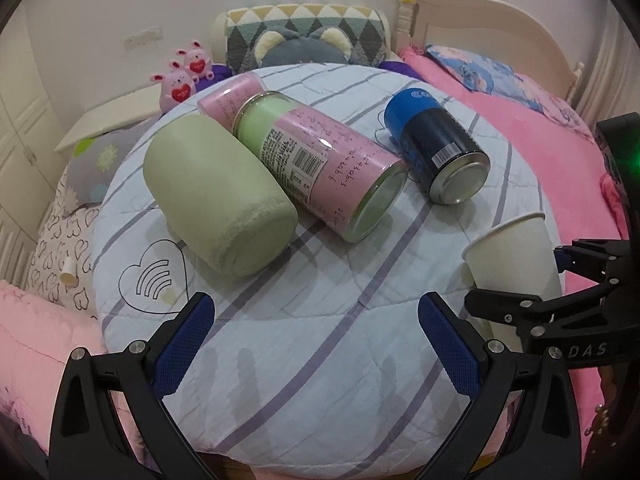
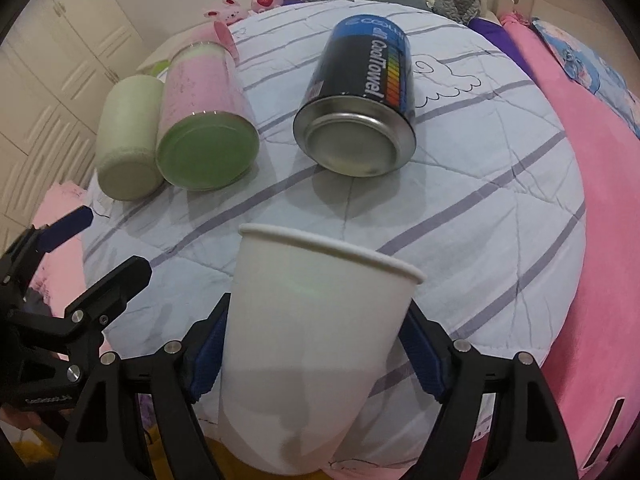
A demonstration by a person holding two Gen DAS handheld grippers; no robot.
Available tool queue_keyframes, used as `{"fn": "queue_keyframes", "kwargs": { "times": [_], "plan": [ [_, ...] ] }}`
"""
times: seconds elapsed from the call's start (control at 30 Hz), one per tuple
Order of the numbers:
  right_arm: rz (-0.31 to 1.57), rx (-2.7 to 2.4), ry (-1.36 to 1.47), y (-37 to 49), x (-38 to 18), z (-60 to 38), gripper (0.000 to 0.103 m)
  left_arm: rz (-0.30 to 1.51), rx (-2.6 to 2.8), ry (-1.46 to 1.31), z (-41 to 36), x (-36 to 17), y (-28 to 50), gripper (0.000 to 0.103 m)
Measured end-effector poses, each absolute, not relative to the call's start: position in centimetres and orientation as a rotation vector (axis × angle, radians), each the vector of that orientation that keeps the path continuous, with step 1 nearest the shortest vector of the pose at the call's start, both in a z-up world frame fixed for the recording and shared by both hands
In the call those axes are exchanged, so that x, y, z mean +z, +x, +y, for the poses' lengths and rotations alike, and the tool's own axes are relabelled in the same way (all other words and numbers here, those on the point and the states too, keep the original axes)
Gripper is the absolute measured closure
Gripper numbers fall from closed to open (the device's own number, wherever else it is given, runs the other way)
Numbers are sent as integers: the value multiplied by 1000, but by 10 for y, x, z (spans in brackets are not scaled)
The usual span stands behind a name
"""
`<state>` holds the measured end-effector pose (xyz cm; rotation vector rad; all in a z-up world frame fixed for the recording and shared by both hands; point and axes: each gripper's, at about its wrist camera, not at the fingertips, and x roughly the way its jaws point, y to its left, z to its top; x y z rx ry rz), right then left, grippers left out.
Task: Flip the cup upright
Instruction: 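Rotate the held white cup upright with the right gripper, rim up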
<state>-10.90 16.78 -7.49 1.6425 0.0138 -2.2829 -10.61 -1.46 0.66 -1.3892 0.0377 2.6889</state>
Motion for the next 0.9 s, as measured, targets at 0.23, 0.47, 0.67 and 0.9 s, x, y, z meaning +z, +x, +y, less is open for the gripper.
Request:
{"fn": "queue_keyframes", "kwargs": {
  "times": [0.23, 0.47, 0.67, 0.9],
  "plan": [
    [-7, -2307, 1601, -106, -62, 180, 24, 18, 2705, -1374, -11, 13, -101, 0],
    [17, -2330, 1492, -91, -34, 188, 24, -38, 2746, -1315, -4, 35, -86, 0],
    [34, -2408, 1373, -91, -6, 210, 24, -87, 2730, -1290, 19, 51, -78, 0],
    [127, -2504, 1237, -97, 3, 246, 24, -106, 2673, -1367, 67, 38, -85, 0]
  ]
}}
